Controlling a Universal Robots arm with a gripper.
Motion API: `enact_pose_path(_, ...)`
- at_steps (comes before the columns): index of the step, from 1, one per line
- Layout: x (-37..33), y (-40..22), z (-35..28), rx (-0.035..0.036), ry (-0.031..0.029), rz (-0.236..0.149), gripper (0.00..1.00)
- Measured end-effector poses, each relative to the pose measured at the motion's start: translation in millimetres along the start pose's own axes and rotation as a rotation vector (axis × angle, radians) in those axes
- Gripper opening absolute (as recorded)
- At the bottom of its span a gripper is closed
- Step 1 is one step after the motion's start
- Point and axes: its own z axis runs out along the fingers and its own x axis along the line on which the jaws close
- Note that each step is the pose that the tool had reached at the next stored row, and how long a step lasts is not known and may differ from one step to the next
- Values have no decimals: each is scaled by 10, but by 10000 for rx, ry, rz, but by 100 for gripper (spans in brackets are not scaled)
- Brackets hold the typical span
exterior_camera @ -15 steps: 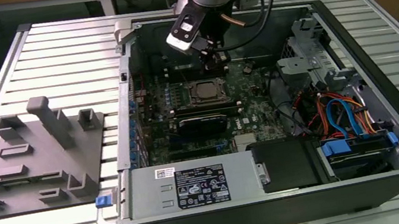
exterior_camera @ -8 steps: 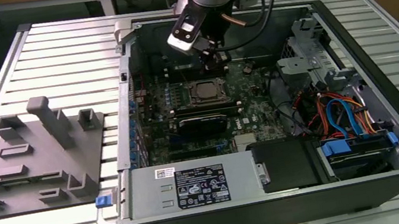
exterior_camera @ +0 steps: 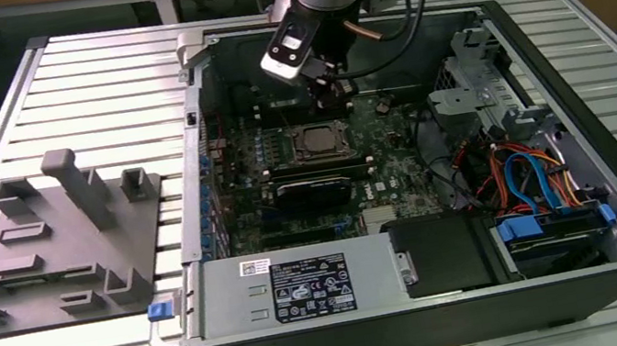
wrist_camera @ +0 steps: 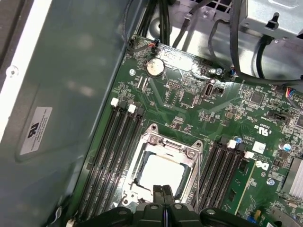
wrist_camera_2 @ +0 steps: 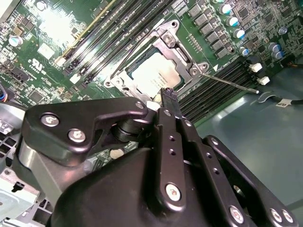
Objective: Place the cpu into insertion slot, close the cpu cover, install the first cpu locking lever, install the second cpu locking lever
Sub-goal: 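Install the first cpu locking lever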
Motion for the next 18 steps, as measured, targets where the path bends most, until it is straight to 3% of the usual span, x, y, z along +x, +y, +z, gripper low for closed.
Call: enact_pose_path(18, 0, 0, 0, 29, -6, -621, 11)
